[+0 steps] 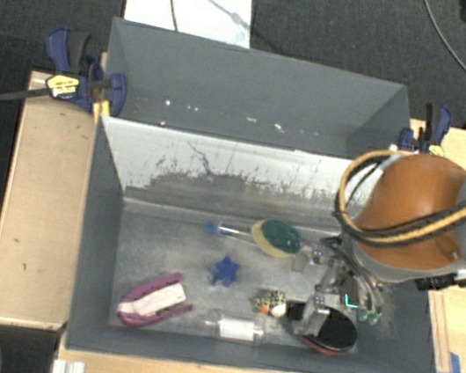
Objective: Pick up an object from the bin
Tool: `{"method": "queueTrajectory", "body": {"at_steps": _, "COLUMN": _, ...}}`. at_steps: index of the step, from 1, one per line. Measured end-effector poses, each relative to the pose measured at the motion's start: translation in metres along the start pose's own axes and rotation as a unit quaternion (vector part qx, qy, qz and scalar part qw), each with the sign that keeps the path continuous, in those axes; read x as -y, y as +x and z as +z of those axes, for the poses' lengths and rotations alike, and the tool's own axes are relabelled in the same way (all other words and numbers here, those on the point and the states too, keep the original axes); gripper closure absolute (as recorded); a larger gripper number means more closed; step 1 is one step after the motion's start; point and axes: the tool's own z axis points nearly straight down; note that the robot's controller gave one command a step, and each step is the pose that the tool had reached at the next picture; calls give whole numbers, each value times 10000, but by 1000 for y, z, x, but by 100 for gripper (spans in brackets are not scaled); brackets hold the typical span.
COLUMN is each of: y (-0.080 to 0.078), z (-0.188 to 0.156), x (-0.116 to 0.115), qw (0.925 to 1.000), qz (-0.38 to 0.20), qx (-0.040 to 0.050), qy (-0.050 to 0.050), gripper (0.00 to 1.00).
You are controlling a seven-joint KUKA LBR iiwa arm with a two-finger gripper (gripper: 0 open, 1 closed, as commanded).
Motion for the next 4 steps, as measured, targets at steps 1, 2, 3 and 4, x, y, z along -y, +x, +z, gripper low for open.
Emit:
{"method": "queueTrajectory", "body": {"at_steps": 1, "y": 2, "z": 108, "x": 60, "qw": 9983, "qz": -579, "qx": 54, "qy": 7, "gripper": 0}}
{"method": "queueTrajectory", "body": {"at_steps": 2, "y": -14, "z": 74, "x": 125, "qw": 9942, "qz": -1077, "qx": 57, "qy": 26, "gripper": 0}}
{"method": "queueTrajectory", "body": {"at_steps": 3, "y": -25, "z": 69, "x": 89, "qw": 9996, "qz": -290, "qx": 53, "qy": 1, "gripper": 0}}
{"method": "queueTrajectory", "body": {"at_steps": 4, "y": -28, "z": 105, "x": 70, "qw": 9937, "qz": 1120, "qx": 49, "qy": -10, "gripper": 0}}
